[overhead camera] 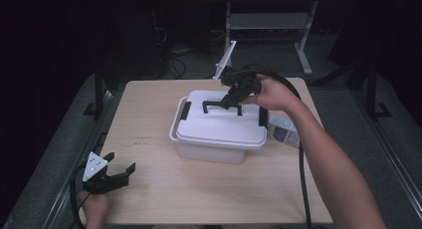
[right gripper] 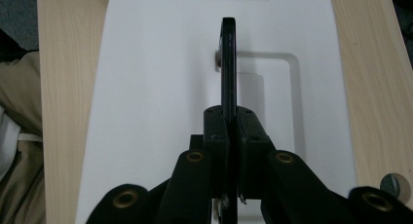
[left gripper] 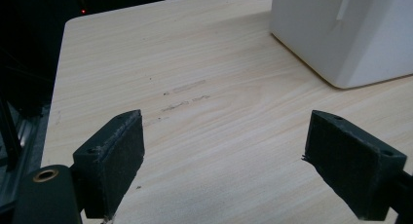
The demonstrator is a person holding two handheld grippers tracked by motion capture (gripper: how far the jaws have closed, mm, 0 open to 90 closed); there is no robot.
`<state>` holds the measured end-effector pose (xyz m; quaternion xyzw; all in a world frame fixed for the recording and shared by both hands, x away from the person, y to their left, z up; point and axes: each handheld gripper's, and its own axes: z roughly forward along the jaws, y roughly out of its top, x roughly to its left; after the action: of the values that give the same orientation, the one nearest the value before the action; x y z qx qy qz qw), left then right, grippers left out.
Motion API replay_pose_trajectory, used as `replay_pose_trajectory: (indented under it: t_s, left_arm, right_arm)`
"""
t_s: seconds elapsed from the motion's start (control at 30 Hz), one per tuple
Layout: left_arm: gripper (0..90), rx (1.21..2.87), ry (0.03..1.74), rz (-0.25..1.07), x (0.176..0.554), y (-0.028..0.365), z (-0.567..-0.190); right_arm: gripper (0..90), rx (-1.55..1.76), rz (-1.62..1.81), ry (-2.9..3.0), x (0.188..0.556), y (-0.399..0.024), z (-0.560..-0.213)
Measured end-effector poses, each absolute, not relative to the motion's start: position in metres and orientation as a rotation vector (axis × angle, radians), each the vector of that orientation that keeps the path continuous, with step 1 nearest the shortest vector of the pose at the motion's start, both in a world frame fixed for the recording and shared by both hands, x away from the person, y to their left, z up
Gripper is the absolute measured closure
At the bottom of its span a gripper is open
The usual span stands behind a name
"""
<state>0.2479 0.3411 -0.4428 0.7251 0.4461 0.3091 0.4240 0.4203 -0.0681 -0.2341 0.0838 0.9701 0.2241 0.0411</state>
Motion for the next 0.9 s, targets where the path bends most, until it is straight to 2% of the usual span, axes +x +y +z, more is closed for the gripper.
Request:
replay_pose_trajectory:
  t_s: [0.9]
  left_arm:
    - [13.7,1.798,1.137,0.769,0.247,0.345,-0.444]
  right_arm:
    - [84.8,0.304,0.680,2.957,0.359,-0.148,-0.218]
